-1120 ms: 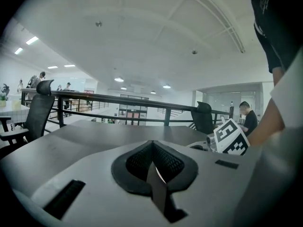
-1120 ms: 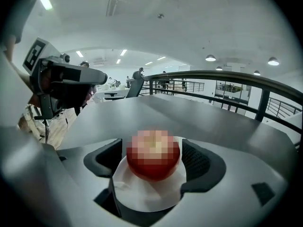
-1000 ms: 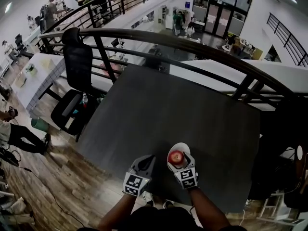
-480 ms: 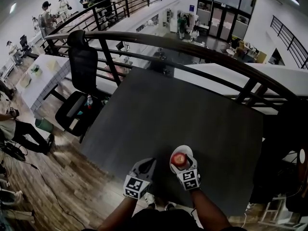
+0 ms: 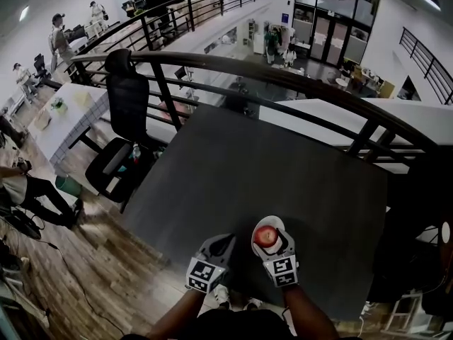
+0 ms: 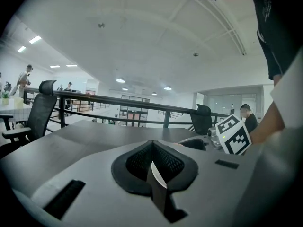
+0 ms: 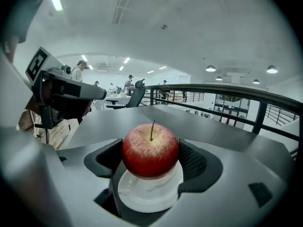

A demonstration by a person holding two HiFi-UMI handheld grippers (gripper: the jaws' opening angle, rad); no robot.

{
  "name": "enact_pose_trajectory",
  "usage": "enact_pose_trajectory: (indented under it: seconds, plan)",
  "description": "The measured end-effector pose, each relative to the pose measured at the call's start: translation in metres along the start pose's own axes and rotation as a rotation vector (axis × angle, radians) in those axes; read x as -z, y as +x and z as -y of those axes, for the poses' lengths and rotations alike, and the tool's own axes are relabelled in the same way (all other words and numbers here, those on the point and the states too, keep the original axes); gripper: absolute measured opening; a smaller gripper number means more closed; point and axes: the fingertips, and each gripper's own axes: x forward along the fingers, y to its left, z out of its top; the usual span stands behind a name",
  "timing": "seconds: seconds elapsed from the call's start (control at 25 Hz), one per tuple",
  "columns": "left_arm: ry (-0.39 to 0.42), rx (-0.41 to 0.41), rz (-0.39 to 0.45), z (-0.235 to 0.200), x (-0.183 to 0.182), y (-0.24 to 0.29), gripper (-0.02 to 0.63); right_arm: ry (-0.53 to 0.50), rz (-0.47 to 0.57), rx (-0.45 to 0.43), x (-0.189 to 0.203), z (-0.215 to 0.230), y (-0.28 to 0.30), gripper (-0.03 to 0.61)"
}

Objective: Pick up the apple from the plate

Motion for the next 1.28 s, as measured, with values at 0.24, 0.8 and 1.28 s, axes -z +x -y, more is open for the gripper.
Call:
enact_pose_trajectory:
  seconds: [0.24, 0.8, 1.28]
  plan:
    - [0.023, 0.006, 0.019, 0.005, -0.013, -0.001, 0.02, -0.011, 0.077, 0.01, -0.038, -0.001, -0.031, 0.376]
    - [0.092, 0.038, 0.134, 0.03, -0.086, -0.015, 0.02, -0.071, 0.3, 0.102, -0.133, 0.009, -0.097, 0.376]
    - [0.122, 0.045, 0.166, 0.042, -0.112, -0.011, 0.02, -0.059, 0.399, 0.198, -0.155, 0.02, -0.129, 0.376]
